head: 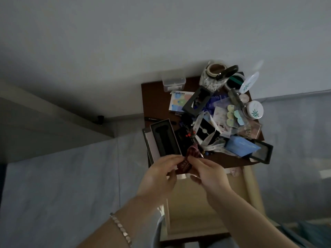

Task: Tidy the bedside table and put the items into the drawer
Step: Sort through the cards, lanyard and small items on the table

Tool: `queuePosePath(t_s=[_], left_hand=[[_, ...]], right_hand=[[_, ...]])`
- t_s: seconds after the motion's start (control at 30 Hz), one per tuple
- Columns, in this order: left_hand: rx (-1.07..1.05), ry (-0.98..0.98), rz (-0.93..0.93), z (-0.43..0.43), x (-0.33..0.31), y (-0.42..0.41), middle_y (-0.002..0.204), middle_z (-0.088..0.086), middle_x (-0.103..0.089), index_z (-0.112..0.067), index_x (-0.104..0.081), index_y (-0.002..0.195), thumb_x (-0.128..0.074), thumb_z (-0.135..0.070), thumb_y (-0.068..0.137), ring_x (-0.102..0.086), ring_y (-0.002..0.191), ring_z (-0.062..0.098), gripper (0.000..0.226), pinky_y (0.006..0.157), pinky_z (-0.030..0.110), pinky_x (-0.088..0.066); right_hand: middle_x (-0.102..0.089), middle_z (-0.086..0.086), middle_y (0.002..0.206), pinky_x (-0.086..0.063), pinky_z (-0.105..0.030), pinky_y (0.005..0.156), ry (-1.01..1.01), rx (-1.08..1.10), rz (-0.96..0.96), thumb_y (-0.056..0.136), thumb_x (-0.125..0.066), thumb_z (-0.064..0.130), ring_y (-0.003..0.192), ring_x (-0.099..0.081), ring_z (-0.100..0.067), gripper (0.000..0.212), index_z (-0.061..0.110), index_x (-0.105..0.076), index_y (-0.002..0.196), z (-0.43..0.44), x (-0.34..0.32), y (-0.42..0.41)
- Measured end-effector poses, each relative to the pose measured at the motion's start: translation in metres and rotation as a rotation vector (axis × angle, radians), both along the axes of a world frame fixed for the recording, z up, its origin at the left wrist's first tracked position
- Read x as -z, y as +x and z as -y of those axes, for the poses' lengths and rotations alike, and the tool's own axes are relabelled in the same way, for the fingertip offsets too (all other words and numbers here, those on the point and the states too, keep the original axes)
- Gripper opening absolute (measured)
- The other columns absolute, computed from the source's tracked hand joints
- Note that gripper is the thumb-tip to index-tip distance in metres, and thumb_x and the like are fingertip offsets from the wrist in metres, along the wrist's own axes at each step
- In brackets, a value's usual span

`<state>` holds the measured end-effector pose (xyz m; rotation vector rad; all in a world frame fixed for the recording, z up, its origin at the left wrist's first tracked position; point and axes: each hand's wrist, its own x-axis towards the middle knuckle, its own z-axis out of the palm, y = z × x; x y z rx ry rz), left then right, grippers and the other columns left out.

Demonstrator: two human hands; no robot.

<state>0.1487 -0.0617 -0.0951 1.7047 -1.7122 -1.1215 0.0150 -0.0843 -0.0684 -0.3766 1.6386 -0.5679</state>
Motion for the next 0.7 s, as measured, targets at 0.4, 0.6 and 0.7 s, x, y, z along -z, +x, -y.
queuePosePath(t_s=[0.4, 0.6, 0.7], left_hand=[[-0.598, 0.541, 0.156, 0.067, 0.077, 0.009, 0.093, -0.002, -0.058, -0.016, -0.049, 0.103, -0.064, -0.033, 0.083, -0.052, 0.067, 0.01, 0.03, 0.047, 0.022, -0.037], [-0.653, 0.491, 0.147, 0.063, 0.066, 0.004, 0.08, -0.007, -0.055, -0.017, -0.048, 0.102, -0.066, -0.037, 0.08, -0.055, 0.067, 0.01, 0.035, 0.048, 0.023, -0.041], [-0.645, 0.436, 0.16, 0.055, 0.056, 0.002, 0.08, -0.002, -0.06, -0.017, -0.051, 0.099, -0.064, -0.036, 0.08, -0.061, 0.069, 0.016, 0.029, 0.052, 0.027, -0.047]], right_hand=[[-0.065, 0.012, 0.074, -0.041, -0.006, 0.049, -0.297, -0.469, -0.376, 0.082, -0.066, 0.025, 0.068, -0.059, 0.001, 0.007, 0.024, -0.062, 0.087, 0.037, 0.064, 0.008], [-0.064, 0.002, 0.084, -0.054, -0.03, 0.069, -0.411, -0.546, -0.415, 0.081, -0.065, 0.024, 0.078, -0.061, -0.011, 0.013, 0.017, -0.065, 0.092, 0.04, 0.07, 0.019], [-0.062, 0.002, 0.09, -0.053, -0.03, 0.068, -0.486, -0.582, -0.476, 0.081, -0.065, 0.025, 0.079, -0.059, -0.011, 0.016, 0.017, -0.067, 0.094, 0.036, 0.068, 0.018]])
